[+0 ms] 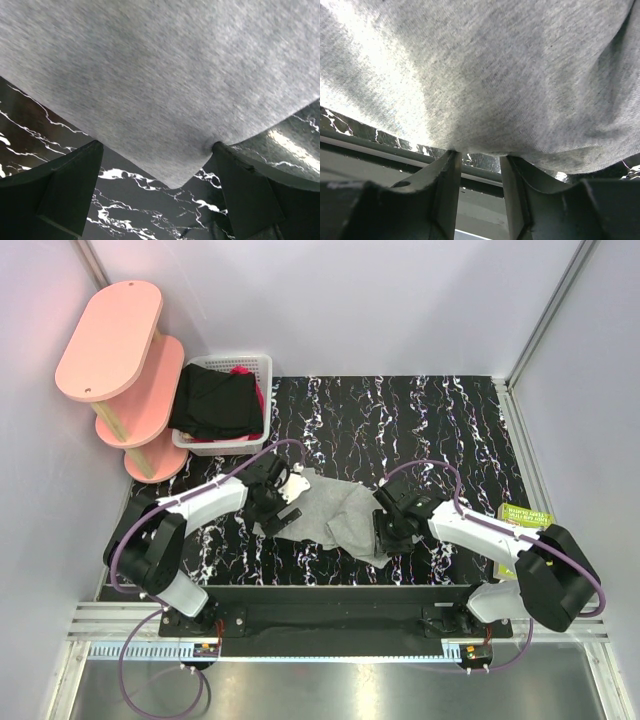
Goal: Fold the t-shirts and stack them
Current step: Flatten out the tshirt
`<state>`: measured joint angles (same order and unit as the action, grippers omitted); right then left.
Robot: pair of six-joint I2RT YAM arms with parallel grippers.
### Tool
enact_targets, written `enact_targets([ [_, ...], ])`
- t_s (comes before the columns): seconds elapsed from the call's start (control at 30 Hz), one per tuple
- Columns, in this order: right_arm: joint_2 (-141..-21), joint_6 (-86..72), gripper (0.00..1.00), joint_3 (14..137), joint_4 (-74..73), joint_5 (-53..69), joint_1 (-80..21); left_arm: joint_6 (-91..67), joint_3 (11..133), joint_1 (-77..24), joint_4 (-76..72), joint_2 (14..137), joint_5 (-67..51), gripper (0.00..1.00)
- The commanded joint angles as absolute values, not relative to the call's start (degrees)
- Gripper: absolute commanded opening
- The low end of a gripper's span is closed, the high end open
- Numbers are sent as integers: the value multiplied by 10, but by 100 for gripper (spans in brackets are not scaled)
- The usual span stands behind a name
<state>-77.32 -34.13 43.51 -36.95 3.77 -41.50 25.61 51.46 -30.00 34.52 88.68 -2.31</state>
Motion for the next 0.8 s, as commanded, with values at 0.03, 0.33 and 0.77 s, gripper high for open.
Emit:
enact_targets([
  [0.03,-767,-349,43,447,-371,24,-418,265,523,-298,303,904,-11,96],
  [0.33,-730,-386,55,391,-366,77,-418,265,482,-298,319,841,-2,95],
  [0.77,-725,-386,57,381,-353,78,-426,249,454,-295,383,744,-9,95],
])
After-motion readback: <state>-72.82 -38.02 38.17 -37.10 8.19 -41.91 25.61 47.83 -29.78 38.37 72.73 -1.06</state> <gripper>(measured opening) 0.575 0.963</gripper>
